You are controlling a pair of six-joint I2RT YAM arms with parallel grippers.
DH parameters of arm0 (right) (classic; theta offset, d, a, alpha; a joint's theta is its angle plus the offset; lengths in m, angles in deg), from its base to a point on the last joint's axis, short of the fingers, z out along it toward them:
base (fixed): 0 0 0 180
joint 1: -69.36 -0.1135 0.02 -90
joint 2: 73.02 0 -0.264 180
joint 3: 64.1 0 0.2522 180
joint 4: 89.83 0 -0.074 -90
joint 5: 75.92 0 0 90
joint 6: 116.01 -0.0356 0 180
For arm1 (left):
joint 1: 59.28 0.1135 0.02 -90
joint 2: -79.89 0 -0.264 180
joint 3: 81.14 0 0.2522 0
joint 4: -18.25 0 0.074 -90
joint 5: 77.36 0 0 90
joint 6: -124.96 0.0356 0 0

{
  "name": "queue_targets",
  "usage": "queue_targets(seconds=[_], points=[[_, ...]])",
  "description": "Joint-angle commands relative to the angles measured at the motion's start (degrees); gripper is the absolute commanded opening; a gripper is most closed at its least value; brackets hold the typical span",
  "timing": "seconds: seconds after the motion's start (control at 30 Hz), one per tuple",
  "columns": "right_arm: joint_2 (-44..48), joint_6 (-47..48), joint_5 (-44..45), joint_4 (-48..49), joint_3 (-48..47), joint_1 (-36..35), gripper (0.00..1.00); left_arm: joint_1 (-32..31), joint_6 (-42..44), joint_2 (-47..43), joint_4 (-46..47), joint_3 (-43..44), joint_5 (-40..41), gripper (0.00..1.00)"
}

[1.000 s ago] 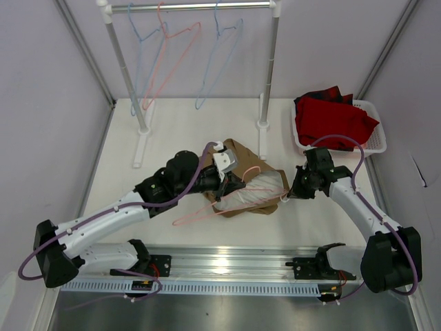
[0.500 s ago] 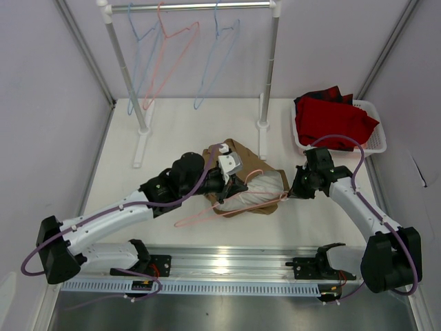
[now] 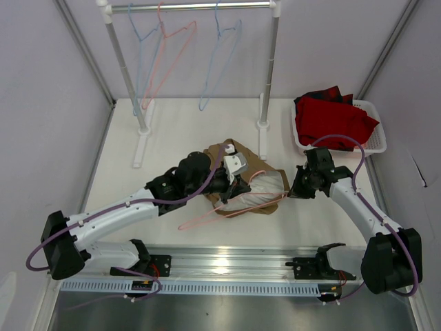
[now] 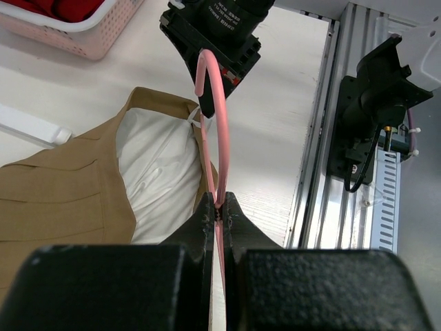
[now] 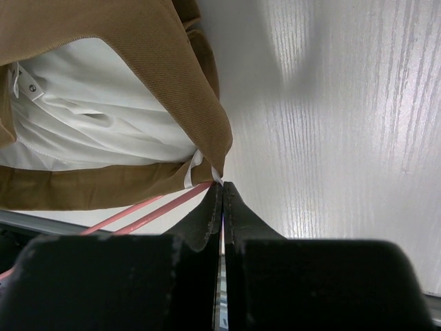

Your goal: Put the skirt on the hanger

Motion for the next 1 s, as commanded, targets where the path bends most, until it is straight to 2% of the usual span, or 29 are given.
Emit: queue_targets(seconds=[0.0, 0.4, 0.73, 0.97], points=[[1.1, -0.5, 0.9, 0.1, -1.8, -0.3, 0.0, -0.5, 1.1, 0.7, 2.5, 2.7, -3.6, 0.0], [-0.5, -0.6, 3.8, -1.0, -4.8, -3.2, 0.0, -0.6, 1.7, 5.6, 2.6, 7.1, -6.8, 0.0], [-1.5, -0.3, 6.0, -1.9, -6.1, -4.5, 0.0, -0.3, 2.5, 8.3, 2.5, 9.2, -13.1, 0.0], [-1.7, -0.5, 6.8, -2.2, -6.2, -5.7, 0.0, 2.0, 1.1, 12.2, 4.6, 9.3, -14.2, 0.0]])
